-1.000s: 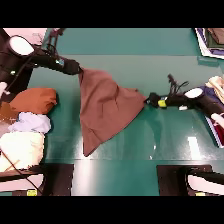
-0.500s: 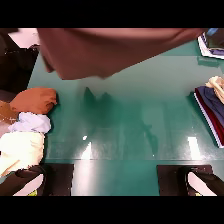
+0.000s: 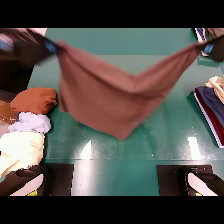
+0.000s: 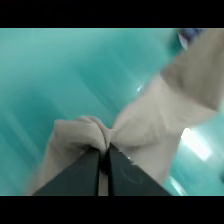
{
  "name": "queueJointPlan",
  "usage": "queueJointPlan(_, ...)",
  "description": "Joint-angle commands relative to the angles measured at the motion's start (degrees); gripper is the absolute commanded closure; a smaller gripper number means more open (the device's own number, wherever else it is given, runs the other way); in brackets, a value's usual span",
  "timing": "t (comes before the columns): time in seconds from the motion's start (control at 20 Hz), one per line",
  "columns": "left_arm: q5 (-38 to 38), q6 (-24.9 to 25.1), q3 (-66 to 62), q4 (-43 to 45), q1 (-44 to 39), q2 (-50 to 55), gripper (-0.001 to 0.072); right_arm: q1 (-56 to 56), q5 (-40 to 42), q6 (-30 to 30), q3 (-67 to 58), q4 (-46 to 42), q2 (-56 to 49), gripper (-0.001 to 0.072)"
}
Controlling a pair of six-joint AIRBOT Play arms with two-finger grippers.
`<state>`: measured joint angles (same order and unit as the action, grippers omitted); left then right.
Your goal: Fold the shirts.
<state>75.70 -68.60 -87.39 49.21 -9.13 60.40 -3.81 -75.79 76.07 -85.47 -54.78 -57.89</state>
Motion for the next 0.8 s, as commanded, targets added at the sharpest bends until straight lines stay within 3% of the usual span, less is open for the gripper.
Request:
queueJointPlan(0.0,0.35,3.13,18.80,-2.86,-5.01,1.68,0.0677,-0.59,-0.87,1.18,7.89,-5.79,0.35,0.0697)
queueJointPlan(0.2,-5.35,3.08,35.93,-2.93,-13.25,1.68,0.0669,3.72,1.16,2.12,14.53,-5.77,2.93,0.0697)
queueJointPlan(0.3,-5.68,3.02,38.40,-2.91,-14.84,1.68,0.0066,6.27,1.22,2.12,15.65,-5.70,4.26,0.0697)
queueJointPlan(0.35,-5.57,2.95,38.05,-2.84,-14.64,1.62,0.0045,7.41,1.18,2.12,15.82,-5.70,4.81,0.0697)
queueJointPlan(0.4,-5.29,3.06,37.00,-2.73,-13.97,1.44,0.0103,8.50,1.18,2.12,15.78,-5.60,5.20,0.0697)
queueJointPlan(0.45,-5.11,3.04,34.75,-2.23,-12.48,1.42,0.0101,9.77,1.20,2.12,15.76,-4.87,5.49,0.0697)
queueJointPlan(0.75,-10.80,3.04,21.07,-0.96,2.49,2.82,0.0101,11.45,0.92,2.10,15.63,-4.76,5.70,0.0697)
